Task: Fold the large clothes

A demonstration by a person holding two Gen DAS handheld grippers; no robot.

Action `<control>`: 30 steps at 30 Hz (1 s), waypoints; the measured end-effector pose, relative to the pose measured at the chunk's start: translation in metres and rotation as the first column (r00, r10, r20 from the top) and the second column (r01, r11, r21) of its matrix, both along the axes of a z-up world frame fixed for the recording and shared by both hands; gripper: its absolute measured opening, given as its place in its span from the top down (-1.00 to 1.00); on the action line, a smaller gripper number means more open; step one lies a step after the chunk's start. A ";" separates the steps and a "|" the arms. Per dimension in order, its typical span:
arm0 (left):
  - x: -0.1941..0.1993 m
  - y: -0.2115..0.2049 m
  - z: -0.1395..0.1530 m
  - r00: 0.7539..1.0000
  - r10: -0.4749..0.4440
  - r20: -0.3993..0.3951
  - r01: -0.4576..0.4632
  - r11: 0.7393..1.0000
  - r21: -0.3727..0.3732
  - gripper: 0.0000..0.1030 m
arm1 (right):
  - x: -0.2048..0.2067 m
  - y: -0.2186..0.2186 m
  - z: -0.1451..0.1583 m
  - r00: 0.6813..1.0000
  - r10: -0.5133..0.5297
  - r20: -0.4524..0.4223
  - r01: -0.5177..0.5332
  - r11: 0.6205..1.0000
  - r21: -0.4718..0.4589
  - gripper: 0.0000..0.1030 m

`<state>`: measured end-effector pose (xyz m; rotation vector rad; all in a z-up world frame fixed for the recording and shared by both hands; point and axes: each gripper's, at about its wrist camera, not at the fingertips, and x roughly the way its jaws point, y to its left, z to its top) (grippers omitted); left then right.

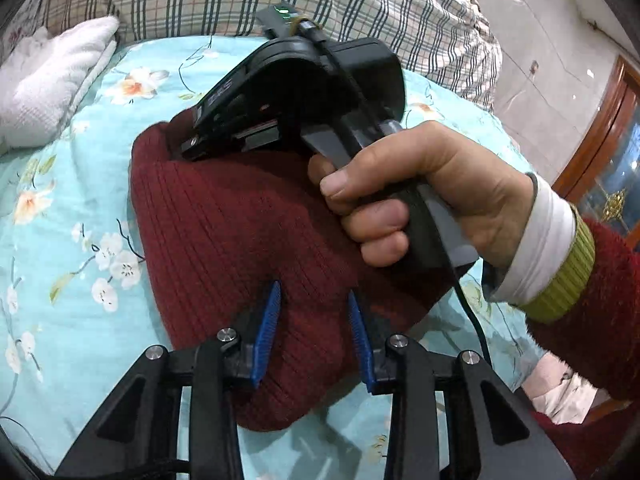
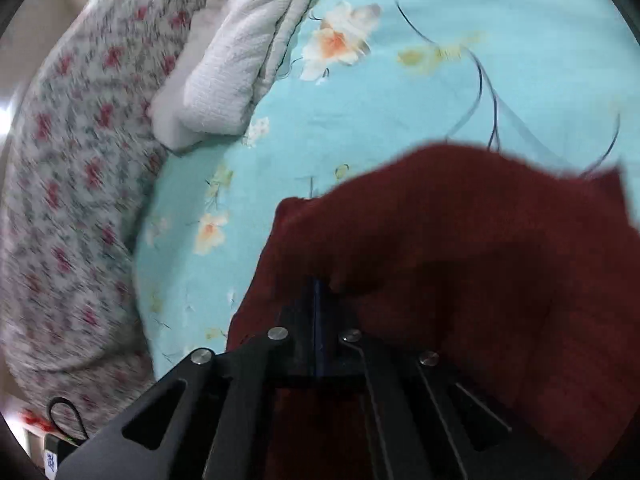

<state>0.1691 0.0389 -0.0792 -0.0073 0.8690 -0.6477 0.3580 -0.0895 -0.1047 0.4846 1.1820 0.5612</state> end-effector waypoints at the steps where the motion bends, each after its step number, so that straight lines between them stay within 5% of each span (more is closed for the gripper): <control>1: 0.000 0.002 -0.001 1.000 0.000 -0.002 0.000 1.000 -0.016 0.35 | -0.001 0.000 0.002 1.000 0.002 0.003 -0.002 1.000 -0.009 1.00; 6: -0.004 -0.001 0.008 1.000 0.010 0.016 -0.010 1.000 -0.009 0.33 | -0.015 -0.010 0.027 0.997 -0.024 0.075 0.024 1.000 -0.009 1.00; 10: -0.013 0.016 0.030 1.000 0.020 0.007 -0.020 0.997 -0.078 0.33 | -0.057 -0.038 0.066 0.979 -0.103 0.178 0.105 0.994 -0.004 0.96; 16: 0.000 0.043 0.051 0.984 0.179 0.009 -0.176 0.976 -0.125 0.17 | -0.140 -0.090 0.074 0.958 -0.201 0.206 0.216 0.975 -0.053 0.96; 18: 0.014 0.042 0.048 0.980 0.201 -0.018 -0.201 0.975 -0.097 0.17 | -0.160 -0.098 0.066 0.958 -0.213 0.191 0.232 0.969 -0.082 0.96; 20: 0.017 0.028 0.035 0.980 0.195 -0.026 -0.195 0.981 0.016 0.20 | -0.173 -0.104 0.057 0.955 -0.230 0.187 0.257 0.957 -0.134 0.96; 23: 0.004 0.008 0.017 0.981 0.177 0.078 -0.189 0.966 0.178 0.13 | -0.179 -0.113 0.038 0.954 -0.251 0.163 0.273 0.952 -0.136 0.98; 30: 0.001 0.015 0.007 0.979 0.180 0.100 -0.196 0.964 0.182 0.10 | -0.182 -0.102 0.036 0.944 -0.260 0.201 0.296 0.939 -0.177 1.00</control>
